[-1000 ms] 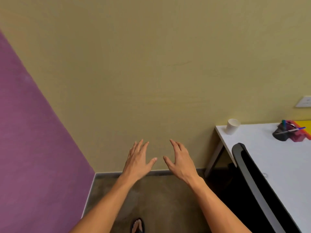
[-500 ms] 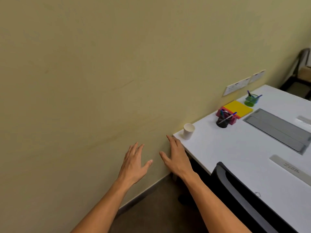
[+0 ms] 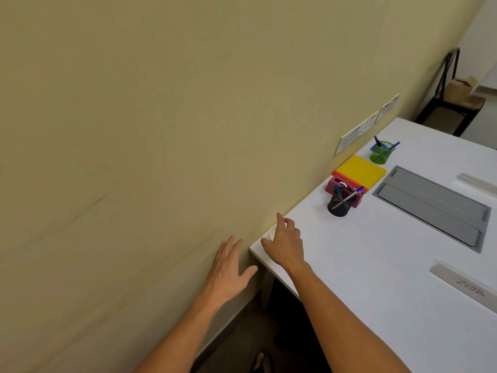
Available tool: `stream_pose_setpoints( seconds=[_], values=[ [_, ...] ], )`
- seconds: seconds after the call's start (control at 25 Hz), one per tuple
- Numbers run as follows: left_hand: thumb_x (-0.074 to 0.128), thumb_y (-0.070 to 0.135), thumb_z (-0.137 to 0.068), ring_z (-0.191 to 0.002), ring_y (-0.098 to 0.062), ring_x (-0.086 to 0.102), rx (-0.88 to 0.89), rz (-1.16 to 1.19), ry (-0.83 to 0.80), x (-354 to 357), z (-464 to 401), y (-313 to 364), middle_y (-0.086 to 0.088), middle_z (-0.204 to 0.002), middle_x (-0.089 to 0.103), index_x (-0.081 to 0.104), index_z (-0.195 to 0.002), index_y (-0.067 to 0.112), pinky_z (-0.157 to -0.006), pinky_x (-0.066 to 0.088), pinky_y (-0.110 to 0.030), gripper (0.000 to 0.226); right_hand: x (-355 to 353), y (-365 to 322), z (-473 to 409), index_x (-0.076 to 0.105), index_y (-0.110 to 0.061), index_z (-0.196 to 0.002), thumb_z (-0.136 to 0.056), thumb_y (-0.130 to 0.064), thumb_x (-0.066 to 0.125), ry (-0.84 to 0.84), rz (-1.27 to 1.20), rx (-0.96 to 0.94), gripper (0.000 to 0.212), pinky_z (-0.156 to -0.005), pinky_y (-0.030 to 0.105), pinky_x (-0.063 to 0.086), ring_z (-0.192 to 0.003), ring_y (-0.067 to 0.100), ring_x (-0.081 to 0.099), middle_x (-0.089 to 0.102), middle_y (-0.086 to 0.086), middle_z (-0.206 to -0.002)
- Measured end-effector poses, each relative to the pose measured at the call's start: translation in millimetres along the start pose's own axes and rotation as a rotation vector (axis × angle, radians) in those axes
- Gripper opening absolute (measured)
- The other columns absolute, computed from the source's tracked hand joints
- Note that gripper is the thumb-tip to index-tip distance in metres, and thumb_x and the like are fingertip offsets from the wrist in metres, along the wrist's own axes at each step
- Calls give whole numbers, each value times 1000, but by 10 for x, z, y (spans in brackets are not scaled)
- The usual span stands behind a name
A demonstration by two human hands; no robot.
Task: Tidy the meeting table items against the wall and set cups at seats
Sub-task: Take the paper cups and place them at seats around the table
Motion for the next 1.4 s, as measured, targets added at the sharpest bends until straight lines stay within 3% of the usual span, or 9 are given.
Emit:
stream_pose_setpoints(
  seconds=[0.24, 0.4, 0.56, 0.64, 0.76, 1.04, 1.2, 1.32, 1.4],
  values=[
    [55, 56, -94, -155, -14, -4, -27, 25, -123, 381, -701, 144, 6, -169, -2, 12, -159, 28, -124, 12, -37, 83, 394, 379, -677, 14, -21, -158, -83, -51, 68, -121, 154, 22, 97, -106, 48, 45, -140, 38, 35, 25, 10, -162],
    [53, 58, -94, -155, -13, -4, -22, -6, -191, 515, -834, 151, 7, -168, -2, 11, -159, 29, -123, 13, -37, 83, 582, 459, -804, 6, -27, -160, -82, -45, 72, -215, 225, -42, 104, -103, 48, 46, -140, 40, 34, 20, 9, -165],
    [52, 60, -94, -155, -14, -2, -12, -28, -254, 578, -928, 151, 7, -168, -1, 12, -159, 30, -123, 14, -38, 82, 646, 546, -829, 26, -20, -156, -85, -17, 72, -220, 201, -44, 85, -97, 42, 50, -134, 35, 38, 34, 7, -157],
    [53, 59, -94, -155, -15, -1, 17, -28, -281, 586, -921, 222, 6, -168, 0, 13, -159, 29, -123, 15, -38, 82, 617, 584, -784, 32, -18, -153, -84, -16, 74, -204, 160, -29, 81, -95, 41, 51, -133, 33, 39, 37, 8, -152],
    [58, 56, -93, -155, -16, 1, 62, 7, -286, 539, -927, 296, 5, -168, 2, 14, -159, 28, -125, 18, -41, 84, 434, 565, -709, 26, -19, -156, -84, -26, 76, -193, 59, 7, 89, -97, 42, 51, -135, 31, 38, 36, 10, -151],
    [70, 40, -89, -155, -17, 4, 236, 66, -329, 191, -604, 615, 4, -168, 0, 12, -158, 28, -124, 20, -39, 92, -228, 233, -57, -1, -33, -160, -79, -35, 83, -177, -148, 88, 116, -104, 42, 47, -129, 31, 50, 48, 14, -145],
    [72, 26, -87, -144, -8, 30, 294, 270, -388, -131, -212, 710, 6, -167, 8, 19, -157, 26, -106, 29, -22, 88, -484, -123, 587, -16, -45, -155, -77, -29, 83, -61, -254, 88, 127, -98, 39, 51, -125, 29, 52, 49, 13, -141],
    [62, 6, -88, -150, -11, 21, 417, 282, -471, -247, 79, 834, 11, -167, -2, 11, -158, 31, -105, 28, -20, 90, -558, -218, 1009, -15, -52, -152, -77, -36, 82, 23, -336, 67, 124, -102, 35, 46, -135, 26, 47, 46, 8, -150],
    [58, 5, -88, -151, -15, 18, 531, 213, -523, -294, 318, 950, 17, -165, -7, 6, -158, 34, -104, 31, -20, 92, -669, -210, 1358, -12, -57, -151, -76, -44, 82, 112, -421, 94, 121, -99, 29, 41, -135, 24, 49, 45, 3, -152]
  ],
)
Point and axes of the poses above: each hand's wrist, its own z-axis away from the middle knuckle, its own x-axis out of the palm, y = z × x, the point moved 6 cm from there along -z, towards the middle knuckle
